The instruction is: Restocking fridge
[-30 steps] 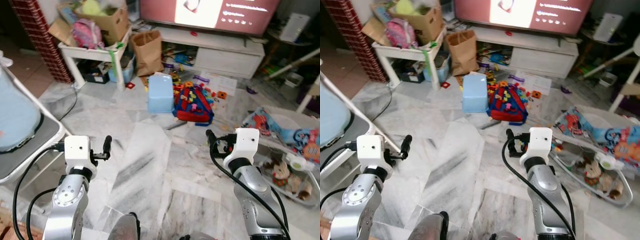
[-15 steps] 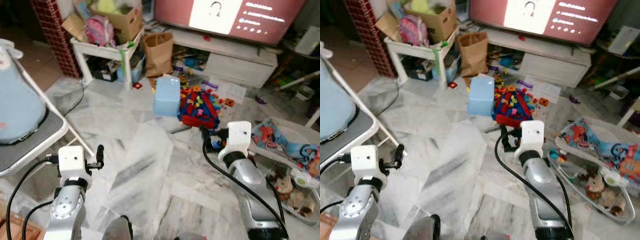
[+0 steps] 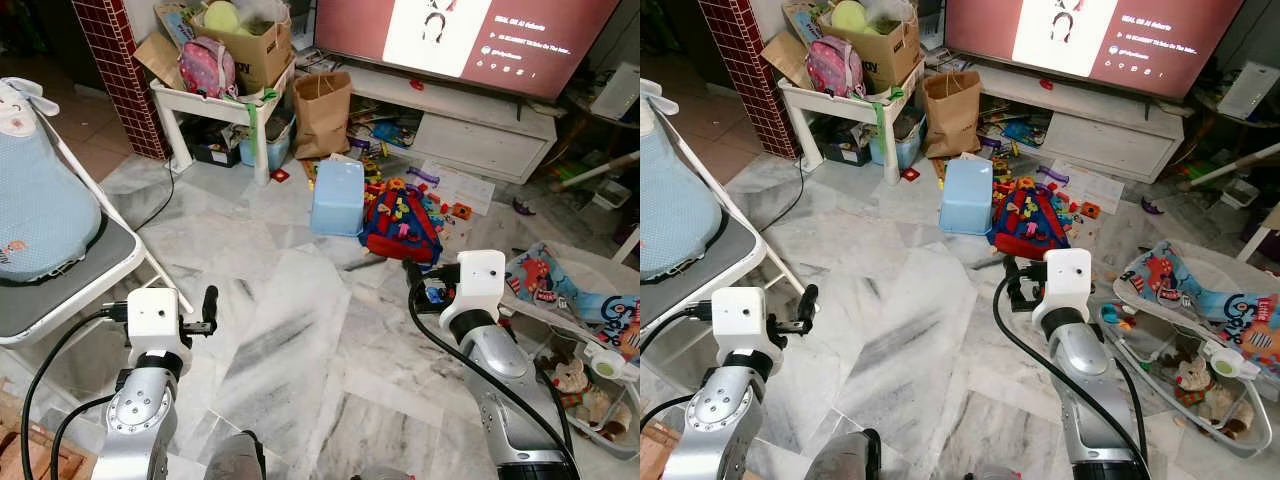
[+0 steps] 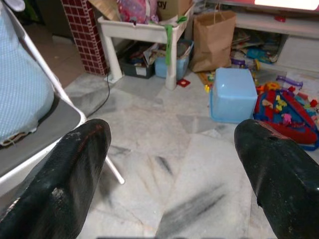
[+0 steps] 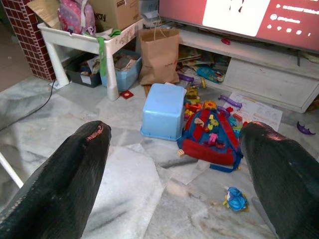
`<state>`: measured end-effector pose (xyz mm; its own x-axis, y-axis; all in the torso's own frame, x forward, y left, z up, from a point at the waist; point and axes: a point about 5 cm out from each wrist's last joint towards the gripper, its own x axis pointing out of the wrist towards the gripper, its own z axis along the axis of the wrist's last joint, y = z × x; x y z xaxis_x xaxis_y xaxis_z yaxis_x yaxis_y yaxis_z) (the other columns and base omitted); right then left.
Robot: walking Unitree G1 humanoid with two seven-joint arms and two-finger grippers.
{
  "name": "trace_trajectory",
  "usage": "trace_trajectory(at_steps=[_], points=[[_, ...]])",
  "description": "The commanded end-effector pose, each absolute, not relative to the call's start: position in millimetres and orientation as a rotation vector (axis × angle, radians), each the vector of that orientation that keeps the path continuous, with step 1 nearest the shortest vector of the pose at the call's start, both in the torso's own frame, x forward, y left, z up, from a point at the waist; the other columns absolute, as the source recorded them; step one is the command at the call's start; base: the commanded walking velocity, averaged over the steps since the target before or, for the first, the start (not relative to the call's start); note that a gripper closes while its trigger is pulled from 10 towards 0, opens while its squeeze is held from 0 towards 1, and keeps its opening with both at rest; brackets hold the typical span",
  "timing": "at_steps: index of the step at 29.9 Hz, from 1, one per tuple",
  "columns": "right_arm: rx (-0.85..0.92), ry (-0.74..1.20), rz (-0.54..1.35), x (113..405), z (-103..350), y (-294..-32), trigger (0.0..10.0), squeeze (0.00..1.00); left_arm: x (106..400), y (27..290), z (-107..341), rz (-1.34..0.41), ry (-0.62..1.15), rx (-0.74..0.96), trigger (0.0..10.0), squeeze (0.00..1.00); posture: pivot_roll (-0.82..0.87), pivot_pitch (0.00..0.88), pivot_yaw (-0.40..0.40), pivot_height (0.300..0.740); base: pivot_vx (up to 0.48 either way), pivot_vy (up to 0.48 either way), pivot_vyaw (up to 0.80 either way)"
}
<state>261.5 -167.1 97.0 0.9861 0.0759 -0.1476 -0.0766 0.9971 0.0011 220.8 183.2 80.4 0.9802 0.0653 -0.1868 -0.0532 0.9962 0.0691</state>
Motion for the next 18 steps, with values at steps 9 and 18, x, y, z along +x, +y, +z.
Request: trace_trajectory(at_steps=[9, 18], points=[[0.008, 0.132, 0.069, 267.6, 103.7, -172.4, 10.0, 0.0, 222.9, 181.5, 78.7, 0.068, 0.194, 0.056, 10.0, 0.0, 0.04, 0.094, -0.078, 0.74, -0.287, 0.0, 0.0], [0.034, 0.132, 0.056, 267.4, 103.9, -173.5, 10.0, 0.0, 223.5, 181.2, 78.0, 0.067, 0.2, 0.055, 10.0, 0.0, 0.04, 0.101, -0.078, 0.74, -0.335, 0.0, 0.0]])
